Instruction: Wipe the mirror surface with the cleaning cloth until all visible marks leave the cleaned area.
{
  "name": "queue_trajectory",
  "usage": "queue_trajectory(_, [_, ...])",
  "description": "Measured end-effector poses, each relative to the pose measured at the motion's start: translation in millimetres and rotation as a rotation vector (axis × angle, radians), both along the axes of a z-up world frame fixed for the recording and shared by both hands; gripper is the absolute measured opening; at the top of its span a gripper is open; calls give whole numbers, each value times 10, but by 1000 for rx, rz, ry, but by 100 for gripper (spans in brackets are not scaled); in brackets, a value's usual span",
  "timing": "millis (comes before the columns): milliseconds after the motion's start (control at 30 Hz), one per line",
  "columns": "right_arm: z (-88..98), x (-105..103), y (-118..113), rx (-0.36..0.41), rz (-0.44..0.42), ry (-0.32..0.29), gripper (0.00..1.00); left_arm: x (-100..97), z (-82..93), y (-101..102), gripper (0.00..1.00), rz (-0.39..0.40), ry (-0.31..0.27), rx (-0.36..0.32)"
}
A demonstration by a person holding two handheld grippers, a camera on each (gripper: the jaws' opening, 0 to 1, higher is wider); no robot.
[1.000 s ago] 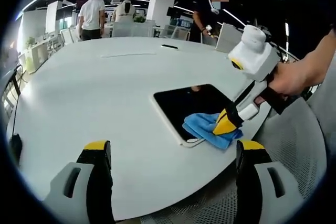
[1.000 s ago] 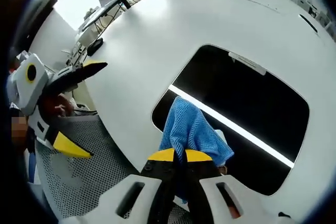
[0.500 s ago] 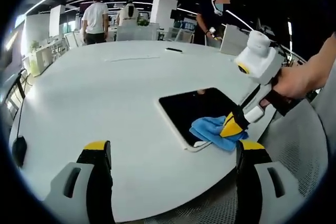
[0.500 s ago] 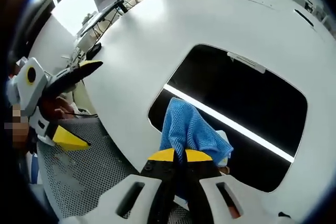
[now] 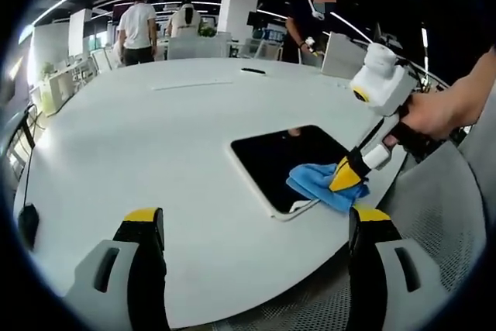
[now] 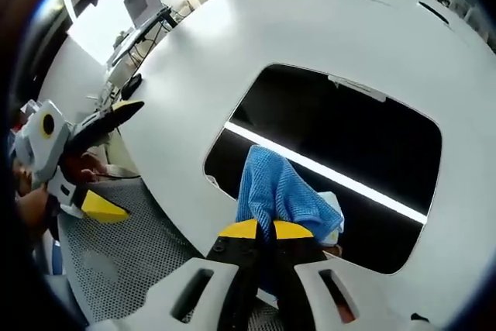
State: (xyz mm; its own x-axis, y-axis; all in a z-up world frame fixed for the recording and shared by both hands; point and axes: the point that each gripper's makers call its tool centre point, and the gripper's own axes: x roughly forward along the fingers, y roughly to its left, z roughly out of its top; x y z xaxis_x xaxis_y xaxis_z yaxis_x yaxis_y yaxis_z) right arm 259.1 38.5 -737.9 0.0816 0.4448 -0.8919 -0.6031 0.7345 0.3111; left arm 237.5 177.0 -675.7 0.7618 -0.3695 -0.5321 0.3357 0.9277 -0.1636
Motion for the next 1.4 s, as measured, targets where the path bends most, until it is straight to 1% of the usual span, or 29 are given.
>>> queue_trajectory(300, [4, 40, -71, -2, -30, 7, 0, 7, -6, 9, 99, 0, -1, -3])
queue_trajectory(600, [-3, 62, -59, -4, -34, 17, 0, 12, -13, 23, 98, 5, 2, -9])
queue_trajectory(767, [0, 109, -54, -3, -33, 11, 0, 14, -22, 34, 98, 12, 7, -14])
queue_trajectory(1067, [-13, 291, -27, -2, -41, 10, 0, 10, -35, 46, 98, 20, 14, -19])
queue_trajectory(1400, [-5, 436, -12, -28, -14, -11, 0, 8, -31, 24, 98, 9, 15, -27])
